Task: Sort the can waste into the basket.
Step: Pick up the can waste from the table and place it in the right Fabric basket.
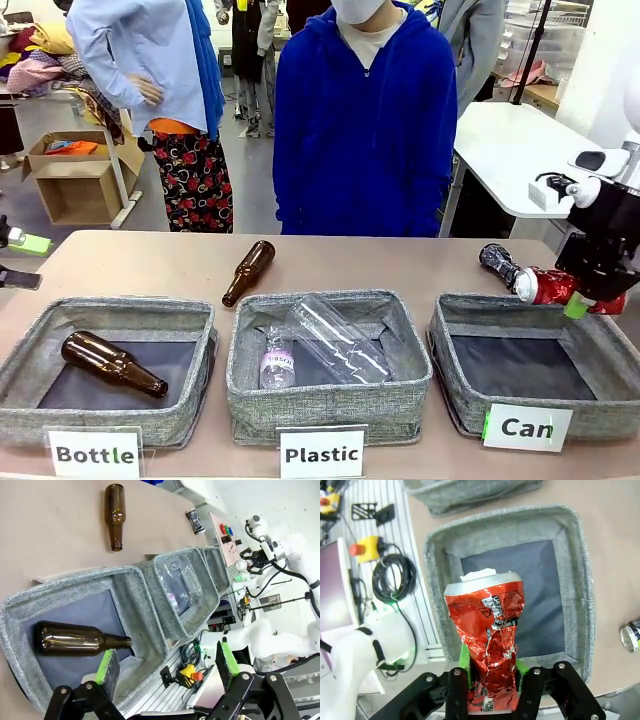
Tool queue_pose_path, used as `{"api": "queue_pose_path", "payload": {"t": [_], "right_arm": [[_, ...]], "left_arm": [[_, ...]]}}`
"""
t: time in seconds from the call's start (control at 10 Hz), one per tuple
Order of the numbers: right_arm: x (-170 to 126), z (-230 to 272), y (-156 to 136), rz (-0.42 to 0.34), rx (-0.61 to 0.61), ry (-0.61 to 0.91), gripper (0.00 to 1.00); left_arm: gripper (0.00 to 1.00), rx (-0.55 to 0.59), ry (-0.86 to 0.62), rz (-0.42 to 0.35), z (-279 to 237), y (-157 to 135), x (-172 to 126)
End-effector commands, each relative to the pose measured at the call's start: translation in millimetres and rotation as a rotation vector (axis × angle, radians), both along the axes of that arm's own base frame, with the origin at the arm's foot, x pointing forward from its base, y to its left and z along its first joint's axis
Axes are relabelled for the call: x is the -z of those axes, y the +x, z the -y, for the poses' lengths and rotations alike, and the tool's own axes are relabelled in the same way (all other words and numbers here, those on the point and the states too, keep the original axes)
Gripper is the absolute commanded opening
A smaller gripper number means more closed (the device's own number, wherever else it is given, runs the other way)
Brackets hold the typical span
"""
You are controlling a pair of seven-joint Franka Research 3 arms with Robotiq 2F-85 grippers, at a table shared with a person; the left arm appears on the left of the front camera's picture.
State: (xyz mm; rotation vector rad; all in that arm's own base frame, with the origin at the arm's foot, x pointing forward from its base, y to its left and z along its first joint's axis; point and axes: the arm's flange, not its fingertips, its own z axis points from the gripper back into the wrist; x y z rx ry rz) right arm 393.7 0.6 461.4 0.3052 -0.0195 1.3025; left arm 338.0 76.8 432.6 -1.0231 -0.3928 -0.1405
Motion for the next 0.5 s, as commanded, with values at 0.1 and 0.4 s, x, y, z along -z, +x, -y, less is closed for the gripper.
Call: {"api": "queue_pose_path", "payload": {"t": [0.1,0.4], "right_arm": [[3.7,-1.0,6.7,0.047,0.008,0.014,0.95],[3.5,-4.0,9.6,0.047,0.013,0.016,1.00]], "left_arm": [[1.00,-0.006,-0.025,-0.002,3.3,-1.5,-2.7],[1.00,-0.006,-0.025,-0.002,3.3,-1.5,-2.7]]}}
